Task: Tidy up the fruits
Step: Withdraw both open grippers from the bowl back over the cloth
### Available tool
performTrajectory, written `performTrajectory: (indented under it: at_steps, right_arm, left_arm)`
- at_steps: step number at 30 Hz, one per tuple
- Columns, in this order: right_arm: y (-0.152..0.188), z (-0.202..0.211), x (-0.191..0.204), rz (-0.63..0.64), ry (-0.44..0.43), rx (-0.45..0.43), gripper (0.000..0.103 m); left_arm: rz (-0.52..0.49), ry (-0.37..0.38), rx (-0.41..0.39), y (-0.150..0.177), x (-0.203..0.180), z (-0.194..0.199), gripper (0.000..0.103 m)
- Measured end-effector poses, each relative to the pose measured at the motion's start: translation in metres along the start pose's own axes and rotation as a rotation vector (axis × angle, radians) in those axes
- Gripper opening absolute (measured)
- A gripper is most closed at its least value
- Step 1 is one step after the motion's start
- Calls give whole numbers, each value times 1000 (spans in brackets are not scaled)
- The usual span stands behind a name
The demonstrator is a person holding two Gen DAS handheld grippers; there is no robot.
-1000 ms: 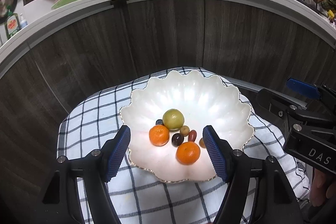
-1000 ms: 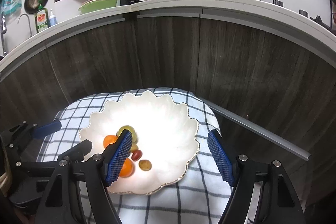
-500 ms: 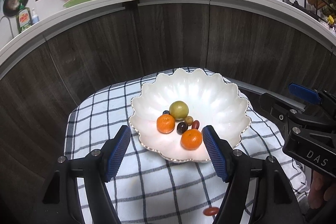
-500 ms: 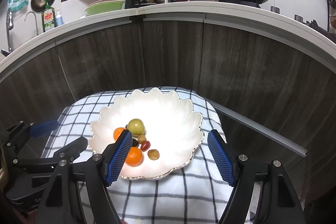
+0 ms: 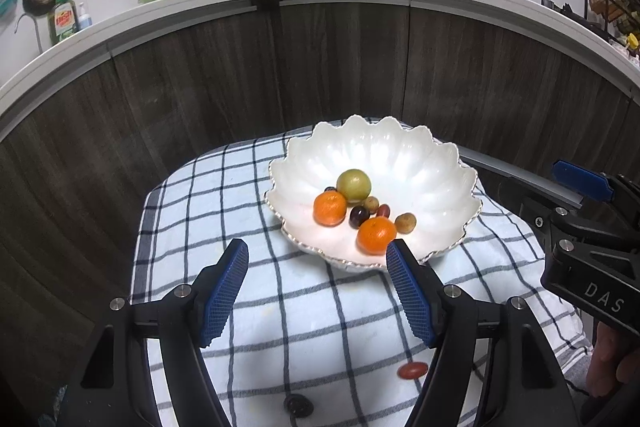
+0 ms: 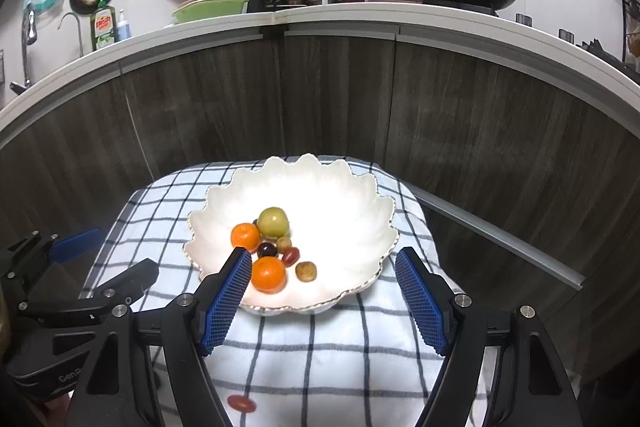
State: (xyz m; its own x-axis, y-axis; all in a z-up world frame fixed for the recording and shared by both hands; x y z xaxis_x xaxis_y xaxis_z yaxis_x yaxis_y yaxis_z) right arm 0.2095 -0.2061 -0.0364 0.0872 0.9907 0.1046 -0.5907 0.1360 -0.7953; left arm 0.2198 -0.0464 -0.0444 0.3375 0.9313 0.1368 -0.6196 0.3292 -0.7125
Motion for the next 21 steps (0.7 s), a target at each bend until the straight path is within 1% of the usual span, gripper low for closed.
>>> performTrajectory:
  at_steps: [10,14,21]
  right_arm:
    - [18,2,15,23,-28,17,75]
    - [28,2,21,30,-40,27,75]
    - [45,-1,29,43,-41,34,75]
  left_arm:
    - [32,-15,29,24,13,3,71]
    - [42,-22,39,36,17,4,75]
    - [58,-44,59,57,25,2,75]
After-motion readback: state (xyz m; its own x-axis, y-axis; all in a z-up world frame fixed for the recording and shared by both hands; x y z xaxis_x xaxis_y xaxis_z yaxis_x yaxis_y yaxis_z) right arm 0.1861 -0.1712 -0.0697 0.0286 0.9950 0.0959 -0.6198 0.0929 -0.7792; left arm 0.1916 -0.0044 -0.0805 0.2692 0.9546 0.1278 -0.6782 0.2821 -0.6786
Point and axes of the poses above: each gripper's, at about its wrist camera, not at the fingertips, and z roughly against the way its jaws point, x to its left, y to its underside, the point moved 5 cm from there along -z, roughly the way its jaws point, and after that the axes turned 7 degrees about -z, right-handed, at the moved point
